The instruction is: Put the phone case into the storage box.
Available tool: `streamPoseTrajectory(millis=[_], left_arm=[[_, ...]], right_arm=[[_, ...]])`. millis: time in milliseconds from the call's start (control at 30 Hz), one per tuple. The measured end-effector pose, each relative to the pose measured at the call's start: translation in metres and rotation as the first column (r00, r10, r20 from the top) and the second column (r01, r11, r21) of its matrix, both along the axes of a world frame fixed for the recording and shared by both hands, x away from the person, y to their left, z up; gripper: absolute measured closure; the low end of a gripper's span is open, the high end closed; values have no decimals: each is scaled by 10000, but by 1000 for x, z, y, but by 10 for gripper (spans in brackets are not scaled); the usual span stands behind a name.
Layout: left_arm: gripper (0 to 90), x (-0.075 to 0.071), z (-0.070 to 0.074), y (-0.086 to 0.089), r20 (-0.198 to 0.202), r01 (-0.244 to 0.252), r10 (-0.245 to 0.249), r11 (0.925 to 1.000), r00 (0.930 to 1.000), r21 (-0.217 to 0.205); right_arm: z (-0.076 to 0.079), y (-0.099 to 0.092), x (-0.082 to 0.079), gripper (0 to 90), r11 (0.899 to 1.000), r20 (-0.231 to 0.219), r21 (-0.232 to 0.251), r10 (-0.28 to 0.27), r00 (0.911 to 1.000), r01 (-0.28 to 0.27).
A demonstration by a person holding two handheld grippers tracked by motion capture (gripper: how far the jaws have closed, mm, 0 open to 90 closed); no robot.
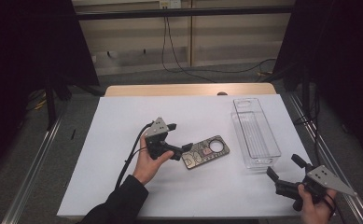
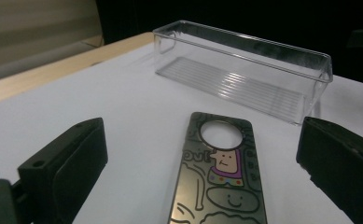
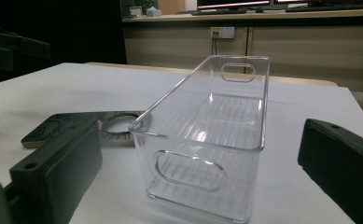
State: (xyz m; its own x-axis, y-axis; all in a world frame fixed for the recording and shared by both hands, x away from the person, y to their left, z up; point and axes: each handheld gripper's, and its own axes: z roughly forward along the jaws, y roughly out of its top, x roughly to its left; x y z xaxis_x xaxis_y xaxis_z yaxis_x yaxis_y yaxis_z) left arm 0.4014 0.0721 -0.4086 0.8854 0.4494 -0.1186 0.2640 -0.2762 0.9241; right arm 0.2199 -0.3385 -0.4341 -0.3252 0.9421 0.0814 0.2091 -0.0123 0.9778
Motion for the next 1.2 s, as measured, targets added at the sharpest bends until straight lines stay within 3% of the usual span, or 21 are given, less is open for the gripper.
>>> streamPoseTrajectory(millis=[233,267,300,400,567,667,733,833,867,933,967,1000,1033,1200], left_arm=[[23,12,-2,-11,-233,124,-111,9983,9997,574],[24,16,-5,-14,-569,286,-253,9979,9981,575],[24,16,-5,-14,-569,286,-253,9979,9981,575],[24,22,-9,-23,-842,635,-534,9906,9950,1212],[24,26,-11,-34,-1057,793,-637,9855,9924,1503],[27,26,-10,-43,-1176,1172,-956,9742,9885,1931],[28,25,-10,-45,-1215,1253,-1026,9724,9873,1970],[42,20,-10,-50,-1243,1600,-1358,9639,9829,2128],[43,19,-10,-51,-1212,1657,-1408,9591,9826,2294],[50,17,-11,-55,-1206,1909,-1630,9419,9792,2765],[46,17,-11,-55,-1206,1909,-1630,9419,9792,2765],[43,17,-12,-57,-1209,1975,-1689,9363,9782,2903],[47,18,-12,-59,-1346,2102,-1756,9254,9752,3155],[38,21,-15,-64,-1616,2218,-1750,9117,9712,3459]], right_arm=[[0,0,0,0,10000,16,6,26,10000,-26],[0,0,0,0,10000,16,7,29,10000,-29],[0,0,0,0,10000,16,7,29,10000,-29],[0,0,0,0,10000,0,5,38,10000,-38],[0,0,0,0,10000,4,-17,50,10000,-50],[0,-1,0,0,10000,-20,8,41,10000,-41],[0,-1,0,0,10000,-14,22,45,10000,-45],[0,-1,0,0,10000,-8,23,49,10000,-49],[0,-1,0,0,10000,-14,32,50,10000,-50],[0,-1,0,0,10000,-28,25,41,10000,-40],[0,-1,0,0,10000,-28,25,41,10000,-40],[0,0,0,0,10000,-18,-4,68,10000,-68],[0,0,0,0,10000,-17,5,58,10000,-58],[0,-1,0,0,10000,14,1,60,10000,-60]])
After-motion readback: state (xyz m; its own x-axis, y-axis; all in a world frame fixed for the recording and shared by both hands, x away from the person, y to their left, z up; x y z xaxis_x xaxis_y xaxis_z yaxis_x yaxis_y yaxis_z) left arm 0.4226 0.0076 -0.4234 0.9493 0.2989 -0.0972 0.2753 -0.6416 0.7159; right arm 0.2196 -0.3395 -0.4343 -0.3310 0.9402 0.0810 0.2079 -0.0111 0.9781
